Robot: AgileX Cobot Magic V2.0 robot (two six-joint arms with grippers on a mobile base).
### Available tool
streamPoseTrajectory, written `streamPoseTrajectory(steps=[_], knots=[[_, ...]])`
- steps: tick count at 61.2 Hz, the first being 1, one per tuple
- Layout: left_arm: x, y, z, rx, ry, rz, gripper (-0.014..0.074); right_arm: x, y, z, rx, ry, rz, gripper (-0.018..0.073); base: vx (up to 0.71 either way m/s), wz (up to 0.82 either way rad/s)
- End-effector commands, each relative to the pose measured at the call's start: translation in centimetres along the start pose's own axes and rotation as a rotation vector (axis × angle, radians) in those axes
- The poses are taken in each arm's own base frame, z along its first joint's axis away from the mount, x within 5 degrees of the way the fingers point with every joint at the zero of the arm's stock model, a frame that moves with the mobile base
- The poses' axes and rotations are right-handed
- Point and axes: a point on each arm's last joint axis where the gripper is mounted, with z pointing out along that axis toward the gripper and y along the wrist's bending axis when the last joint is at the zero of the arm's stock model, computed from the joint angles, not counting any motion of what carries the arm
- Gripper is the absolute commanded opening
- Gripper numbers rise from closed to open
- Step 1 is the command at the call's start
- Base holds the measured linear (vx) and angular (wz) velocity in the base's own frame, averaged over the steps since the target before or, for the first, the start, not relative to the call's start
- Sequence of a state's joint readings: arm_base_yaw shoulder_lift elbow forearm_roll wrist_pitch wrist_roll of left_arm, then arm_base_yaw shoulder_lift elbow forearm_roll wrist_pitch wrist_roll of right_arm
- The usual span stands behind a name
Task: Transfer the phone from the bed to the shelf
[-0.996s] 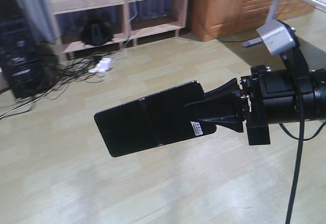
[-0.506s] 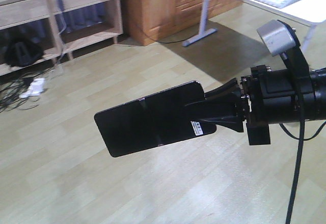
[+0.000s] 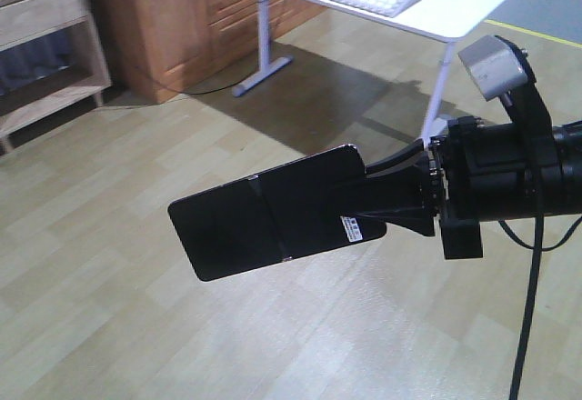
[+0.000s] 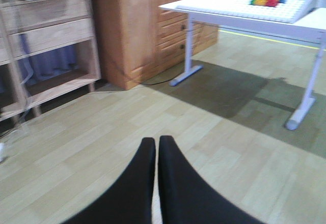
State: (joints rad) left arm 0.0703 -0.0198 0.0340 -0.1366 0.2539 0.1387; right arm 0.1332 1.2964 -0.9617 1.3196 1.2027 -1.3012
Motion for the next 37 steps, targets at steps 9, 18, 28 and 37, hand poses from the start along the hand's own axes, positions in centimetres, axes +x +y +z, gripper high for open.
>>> streamPoseTrajectory(steps=[9,18,28,37], knots=[[-0.52,0.04,-0.03,-0.002,-0.067,-0.012,0.0001,-1.58,2.01,-0.71,-0.103,-0.089,-0.02,-0.0004,0.26,-0.44],[-0.52,0.04,-0.03,-0.002,-0.067,-0.012,0.0001,-1.58,2.01,-0.71,-0.103,-0.089,-0.02,-0.0004,0.25,-0.47],[-0.52,0.04,-0.03,-0.002,-0.067,-0.012,0.0001,-1.58,2.01,-0.71,-0.103,-0.089,-0.02,-0.0004,0.22,-0.52],[-0.52,0.04,-0.03,-0.002,-0.067,-0.012,0.0001,-1.59,2.0,-0.71,-0.102,-0.089,-0.02,-0.0004,0.2,-0.56]])
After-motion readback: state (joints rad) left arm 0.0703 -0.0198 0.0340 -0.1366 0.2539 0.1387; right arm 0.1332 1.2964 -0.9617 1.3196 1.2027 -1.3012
